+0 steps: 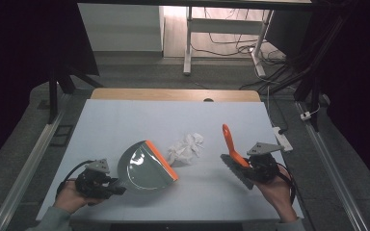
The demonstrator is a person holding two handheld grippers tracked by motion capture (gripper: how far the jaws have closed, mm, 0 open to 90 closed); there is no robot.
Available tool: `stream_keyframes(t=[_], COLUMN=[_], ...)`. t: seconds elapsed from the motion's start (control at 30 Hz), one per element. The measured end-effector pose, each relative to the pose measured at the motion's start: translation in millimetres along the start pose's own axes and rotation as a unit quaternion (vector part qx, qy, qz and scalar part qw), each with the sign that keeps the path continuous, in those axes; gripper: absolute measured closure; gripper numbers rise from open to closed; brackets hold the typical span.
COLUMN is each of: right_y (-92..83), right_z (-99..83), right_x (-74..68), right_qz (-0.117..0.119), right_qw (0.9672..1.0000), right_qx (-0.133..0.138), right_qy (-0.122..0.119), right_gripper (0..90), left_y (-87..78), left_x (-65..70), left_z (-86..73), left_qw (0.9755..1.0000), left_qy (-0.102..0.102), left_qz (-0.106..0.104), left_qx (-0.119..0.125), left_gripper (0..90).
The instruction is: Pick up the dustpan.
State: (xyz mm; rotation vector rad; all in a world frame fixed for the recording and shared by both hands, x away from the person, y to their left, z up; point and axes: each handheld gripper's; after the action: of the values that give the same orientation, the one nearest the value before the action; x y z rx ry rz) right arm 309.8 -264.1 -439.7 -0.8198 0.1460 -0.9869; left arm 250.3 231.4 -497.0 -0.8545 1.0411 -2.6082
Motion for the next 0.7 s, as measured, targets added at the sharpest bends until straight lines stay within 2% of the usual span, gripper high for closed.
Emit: stream_keyframes(t=[0.17,0.37,0.7], right_y=[1.5,2.2,7.4], right_z=[0.6,2.6,7.3], right_x=[-2.2,-4.4,-3.8], right_qz=[0.001,0.001,0.0], right_qw=[1.0,1.0,1.0], right_qx=[-0.002,0.0,0.003], right_qy=[-0.002,-0.003,0.004], right_gripper=[69.9,69.9,69.9], left_y=[5.8,7.9,10.1], left_x=[-1.3,-6.0,-8.8], left_z=[1.1,-1.6,-2.8], left_qw=[0.9999,0.9996,0.9992], left_qy=[-0.003,-0.016,-0.02], left_qz=[-0.008,-0.011,-0.015], left_qx=[-0.013,-0.022,-0.032], left_gripper=[61.7,61.7,61.7])
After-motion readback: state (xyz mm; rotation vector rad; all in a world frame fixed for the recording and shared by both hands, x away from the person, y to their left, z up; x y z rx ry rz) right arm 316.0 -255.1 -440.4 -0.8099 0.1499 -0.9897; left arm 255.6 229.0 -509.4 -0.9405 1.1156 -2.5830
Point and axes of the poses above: each handheld gripper's, and its own axes: y roughly forward along the jaws, z roughly out of its top, x roughly to its right, and after that the axes turned 15 degrees about -z, right-handed
